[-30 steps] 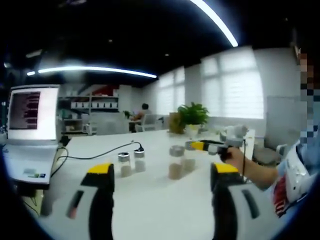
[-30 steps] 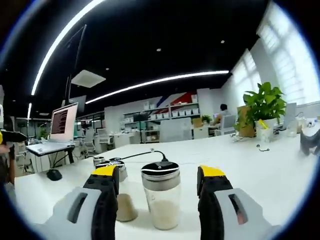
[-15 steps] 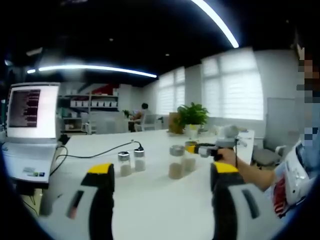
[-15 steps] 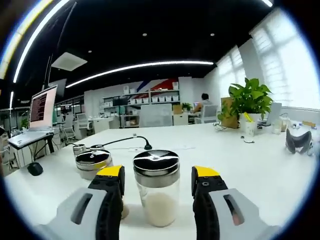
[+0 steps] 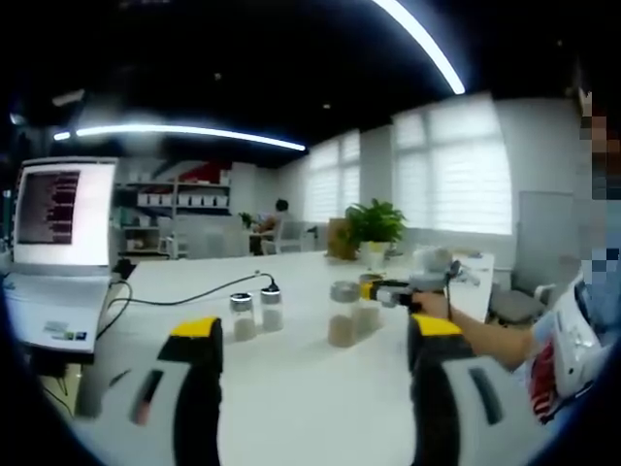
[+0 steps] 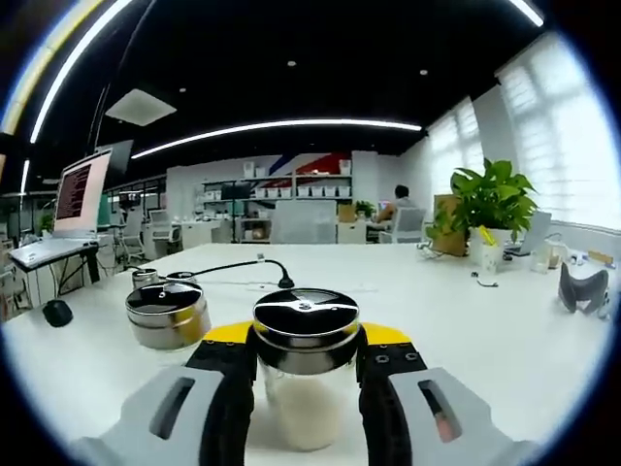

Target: Rotate the seasoning bottle until the label or dispensing opening points toward the visible target arrow and the bottle remains upright within the marked orientation range

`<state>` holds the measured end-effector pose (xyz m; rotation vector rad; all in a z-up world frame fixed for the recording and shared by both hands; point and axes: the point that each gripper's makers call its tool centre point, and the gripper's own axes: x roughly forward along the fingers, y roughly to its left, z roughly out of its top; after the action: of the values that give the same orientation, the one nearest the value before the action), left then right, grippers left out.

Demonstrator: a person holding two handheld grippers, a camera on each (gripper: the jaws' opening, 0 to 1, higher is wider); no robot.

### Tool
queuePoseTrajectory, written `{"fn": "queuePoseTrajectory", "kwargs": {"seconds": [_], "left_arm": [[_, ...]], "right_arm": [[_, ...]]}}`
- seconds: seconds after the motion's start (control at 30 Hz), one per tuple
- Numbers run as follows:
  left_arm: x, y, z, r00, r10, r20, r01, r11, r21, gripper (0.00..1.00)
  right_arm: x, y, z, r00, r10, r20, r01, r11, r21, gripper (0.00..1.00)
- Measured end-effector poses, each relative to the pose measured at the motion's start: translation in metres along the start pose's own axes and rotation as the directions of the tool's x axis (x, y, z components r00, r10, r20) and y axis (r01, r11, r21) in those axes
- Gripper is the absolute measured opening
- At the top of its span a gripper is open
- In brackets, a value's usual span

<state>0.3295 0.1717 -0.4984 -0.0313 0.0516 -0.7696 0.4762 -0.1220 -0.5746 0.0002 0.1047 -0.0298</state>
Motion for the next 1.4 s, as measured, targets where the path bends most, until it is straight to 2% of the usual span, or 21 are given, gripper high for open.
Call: {"fn": "queuePoseTrajectory", "kwargs": {"seconds": [0.37, 0.47, 0.63, 0.7, 0.87, 1.13, 1.3, 1.33, 1.4], "left_arm": [[0.001, -0.003, 0.001, 1.000, -0.007, 0.001, 0.007, 1.000, 0.018, 0.82], [0.001, -0.003, 0.000, 1.000, -0.010, -0.002, 0.010, 1.000, 0.018, 0.82], [0.001, -0.001, -0.001, 1.000, -0.004, -0.007, 0.004, 1.000, 0.013, 0.82], [0.001, -0.001, -0.001, 1.000, -0.003, -0.007, 0.003, 1.000, 0.012, 0.82], [0.002, -0.003, -0.002, 1.000, -0.006, -0.010, 0.006, 1.000, 0.009, 0.82], [0.004, -0.005, -0.002, 1.000, -0.008, -0.011, 0.008, 1.000, 0.006, 0.82], [0.003, -0.006, -0.001, 1.000, -0.004, -0.014, 0.004, 1.000, 0.013, 0.82], [0.003, -0.006, -0.001, 1.000, -0.006, -0.013, 0.006, 1.000, 0.011, 0.82], [0.003, -0.005, 0.000, 1.000, -0.006, -0.013, 0.006, 1.000, 0.010, 0.82]], "right_arm": [[-0.001, 0.000, 0.000, 1.000, 0.028, 0.010, -0.028, 1.000, -0.013, 0.40], [-0.001, -0.001, 0.000, 0.998, 0.053, 0.033, -0.052, 0.998, -0.027, 0.40], [-0.002, 0.002, 0.000, 0.991, 0.136, 0.016, -0.135, 0.990, -0.045, 0.40], [-0.002, 0.004, 0.000, 0.981, 0.195, 0.013, -0.195, 0.980, -0.039, 0.40], [-0.004, 0.004, -0.001, 0.967, 0.256, 0.002, -0.255, 0.965, -0.054, 0.40], [-0.003, 0.006, -0.002, 0.930, 0.368, -0.005, -0.368, 0.927, -0.069, 0.39], [-0.006, 0.009, -0.003, 0.887, 0.460, -0.028, -0.461, 0.884, -0.075, 0.39], [-0.006, 0.010, -0.004, 0.875, 0.482, -0.037, -0.484, 0.871, -0.085, 0.39], [-0.006, 0.013, -0.003, 0.841, 0.541, -0.031, -0.541, 0.838, -0.075, 0.39]]}}
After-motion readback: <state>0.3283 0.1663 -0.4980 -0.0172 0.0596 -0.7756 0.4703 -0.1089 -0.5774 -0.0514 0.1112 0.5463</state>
